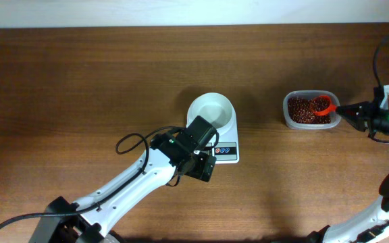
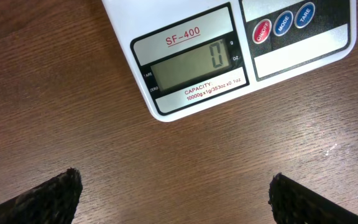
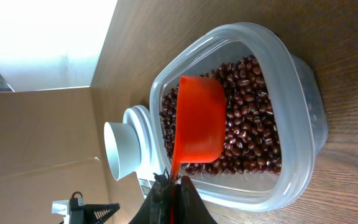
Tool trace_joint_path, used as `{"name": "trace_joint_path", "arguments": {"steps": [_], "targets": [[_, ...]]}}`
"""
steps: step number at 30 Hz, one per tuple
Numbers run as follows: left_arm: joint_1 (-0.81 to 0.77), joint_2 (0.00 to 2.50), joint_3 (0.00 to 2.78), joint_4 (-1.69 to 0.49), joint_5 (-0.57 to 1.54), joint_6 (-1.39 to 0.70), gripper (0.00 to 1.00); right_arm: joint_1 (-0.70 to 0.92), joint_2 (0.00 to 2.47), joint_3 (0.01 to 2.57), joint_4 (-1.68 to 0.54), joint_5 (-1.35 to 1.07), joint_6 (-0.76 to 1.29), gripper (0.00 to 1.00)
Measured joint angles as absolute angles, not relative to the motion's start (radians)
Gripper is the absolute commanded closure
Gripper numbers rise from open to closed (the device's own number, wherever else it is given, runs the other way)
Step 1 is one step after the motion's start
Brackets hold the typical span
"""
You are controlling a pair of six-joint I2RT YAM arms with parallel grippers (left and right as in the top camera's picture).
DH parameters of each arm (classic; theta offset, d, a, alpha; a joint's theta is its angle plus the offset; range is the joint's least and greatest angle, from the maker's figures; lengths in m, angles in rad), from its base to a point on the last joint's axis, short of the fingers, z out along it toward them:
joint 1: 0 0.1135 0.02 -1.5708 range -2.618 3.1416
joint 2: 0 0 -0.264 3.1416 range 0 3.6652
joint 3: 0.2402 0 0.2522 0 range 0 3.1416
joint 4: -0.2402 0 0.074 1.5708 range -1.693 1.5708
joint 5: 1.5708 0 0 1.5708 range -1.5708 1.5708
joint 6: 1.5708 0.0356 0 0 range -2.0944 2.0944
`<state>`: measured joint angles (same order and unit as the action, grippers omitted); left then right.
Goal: Scoop item into bowl and weigh 50g on scale
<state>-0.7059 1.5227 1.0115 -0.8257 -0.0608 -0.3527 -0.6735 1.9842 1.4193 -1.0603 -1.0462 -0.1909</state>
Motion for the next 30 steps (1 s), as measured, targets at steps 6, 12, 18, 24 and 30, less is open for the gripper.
{"name": "trace_joint_path", "arguments": {"steps": [6,12,18,24,30], "targets": [[-0.706,1.523,1.011,-0.826,-0.061,-0.353,0.01,-0.673,1.984,1.419,-1.055,-1.049,-0.191,0.96],[-0.706,1.523,1.011,-0.826,-0.060,-0.353,0.01,-0.673,1.984,1.419,-1.055,-1.049,-0.191,0.96],[-0.706,1.523,1.011,-0.826,-0.060,-0.353,0.01,-0.673,1.984,1.419,-1.059,-1.087,-0.191,0.96],[-0.706,1.523,1.011,-0.826,-0.061,-0.353,0.01,-0.673,1.984,1.419,-1.066,-1.094,-0.191,0.96],[-0.706,1.523,1.011,-0.826,-0.060,-0.353,0.01,-0.673,1.984,1.419,-1.082,-1.097,-0.192,0.96]]}}
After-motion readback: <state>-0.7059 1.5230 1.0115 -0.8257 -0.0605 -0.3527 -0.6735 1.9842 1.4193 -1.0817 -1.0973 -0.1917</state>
